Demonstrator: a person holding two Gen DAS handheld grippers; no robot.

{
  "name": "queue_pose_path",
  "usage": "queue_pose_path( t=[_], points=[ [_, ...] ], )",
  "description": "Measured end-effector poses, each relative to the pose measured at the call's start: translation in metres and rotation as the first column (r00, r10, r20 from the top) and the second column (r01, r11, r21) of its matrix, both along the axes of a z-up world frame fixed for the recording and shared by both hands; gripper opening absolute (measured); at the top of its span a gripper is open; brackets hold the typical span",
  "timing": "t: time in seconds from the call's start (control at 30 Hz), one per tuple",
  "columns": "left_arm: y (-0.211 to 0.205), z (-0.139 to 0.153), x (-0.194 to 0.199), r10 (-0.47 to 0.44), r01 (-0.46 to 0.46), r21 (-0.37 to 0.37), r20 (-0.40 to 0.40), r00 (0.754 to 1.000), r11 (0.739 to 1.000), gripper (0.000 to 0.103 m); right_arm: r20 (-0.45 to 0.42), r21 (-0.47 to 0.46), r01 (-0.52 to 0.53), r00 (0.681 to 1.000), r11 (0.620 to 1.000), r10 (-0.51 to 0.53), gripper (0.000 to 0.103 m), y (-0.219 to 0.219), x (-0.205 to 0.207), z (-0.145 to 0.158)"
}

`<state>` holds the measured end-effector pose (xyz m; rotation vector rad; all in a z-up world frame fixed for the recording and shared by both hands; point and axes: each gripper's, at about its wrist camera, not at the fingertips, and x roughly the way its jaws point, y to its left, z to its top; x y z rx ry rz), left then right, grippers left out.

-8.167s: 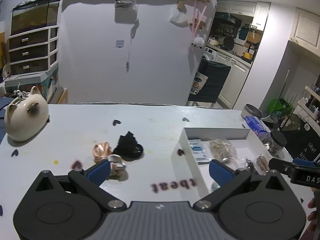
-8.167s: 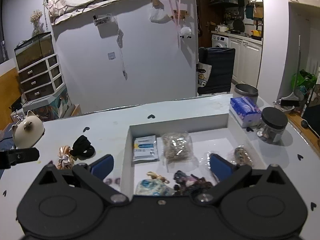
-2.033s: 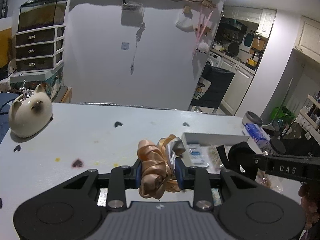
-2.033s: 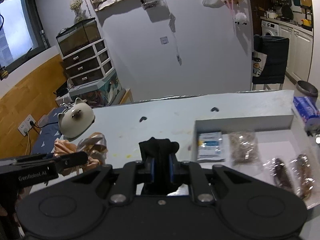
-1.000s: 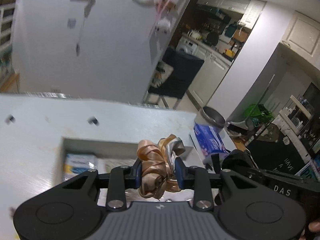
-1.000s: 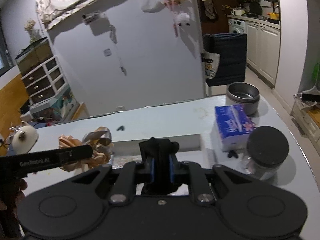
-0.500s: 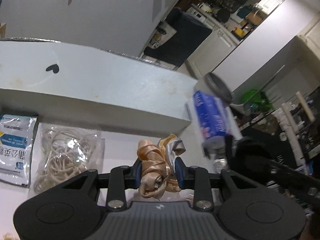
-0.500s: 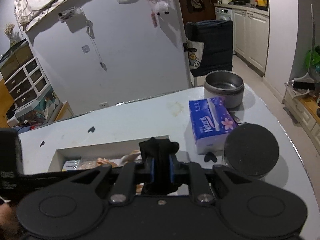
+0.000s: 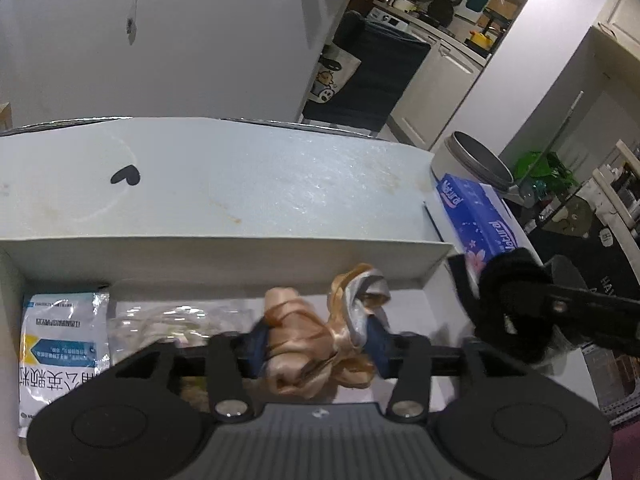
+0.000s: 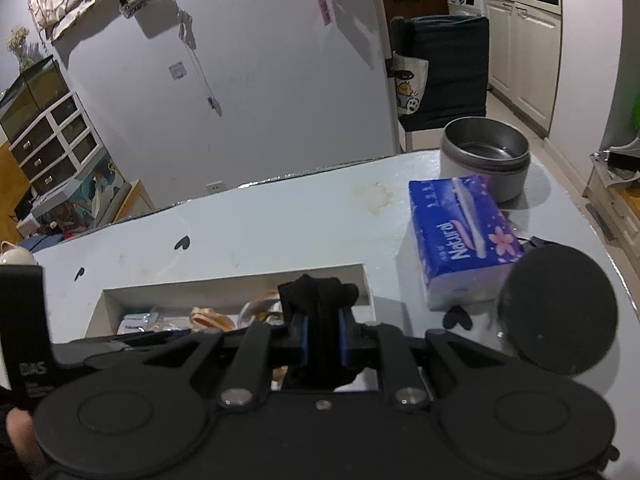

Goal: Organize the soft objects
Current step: 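Open both tools to drop the scrunchies into the tray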

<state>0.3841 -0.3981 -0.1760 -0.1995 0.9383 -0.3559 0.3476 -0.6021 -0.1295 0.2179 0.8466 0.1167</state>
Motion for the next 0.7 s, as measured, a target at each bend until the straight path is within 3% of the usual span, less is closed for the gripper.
queue_pose_path(
  t=[0.07, 0.23, 0.33, 0.4, 0.47, 0.57, 0.6, 0.63, 0.7],
  points=[
    [0.000, 0.002, 0.000, -0.010, 0.010, -0.002, -0.004, 1.000, 1.000, 0.076, -0.007, -0.007, 0.003, 1.000, 1.000, -0.003, 0.023, 0.001, 0.005, -0.004],
    [0.002, 0.014, -0.005, -0.026, 0.027, -0.042, 0.015, 1.000, 0.999, 0.090, -0.002, 0.014, -0.005, 1.000, 1.000, 0.005, 0.045, -0.004, 0.007, -0.004],
    [0.003, 0.023, -0.011, -0.038, 0.040, -0.063, 0.032, 0.999, 0.997, 0.091, 0.008, 0.032, -0.008, 1.000, 0.999, 0.007, 0.057, -0.009, 0.004, 0.000],
    [0.004, 0.029, -0.016, -0.047, 0.050, -0.080, 0.048, 0.998, 0.996, 0.086, 0.014, 0.042, 0.002, 1.000, 0.999, -0.003, 0.057, -0.012, 0.002, 0.003],
    [0.005, 0.035, -0.021, -0.054, 0.060, -0.094, 0.066, 0.996, 0.994, 0.065, 0.015, 0.050, 0.012, 1.000, 0.999, -0.013, 0.052, -0.015, -0.002, 0.005],
    [0.005, 0.043, -0.026, -0.043, 0.049, -0.071, 0.077, 0.996, 0.996, 0.044, 0.008, 0.063, 0.025, 1.000, 0.998, -0.026, 0.049, -0.021, -0.006, 0.006],
    [0.005, 0.043, -0.026, -0.033, 0.038, -0.061, 0.070, 0.997, 0.997, 0.039, 0.006, 0.065, 0.028, 1.000, 0.997, -0.029, 0.048, -0.022, -0.008, 0.006],
    [0.005, 0.042, -0.025, -0.033, 0.035, -0.045, 0.056, 0.998, 0.998, 0.029, 0.003, 0.066, 0.033, 0.999, 0.997, -0.033, 0.047, -0.023, -0.010, 0.006],
    [0.004, 0.032, -0.022, -0.043, 0.043, -0.015, 0.008, 0.999, 0.999, 0.024, -0.004, 0.074, 0.036, 0.999, 0.997, -0.036, 0.046, -0.025, -0.013, 0.005]
  ],
)
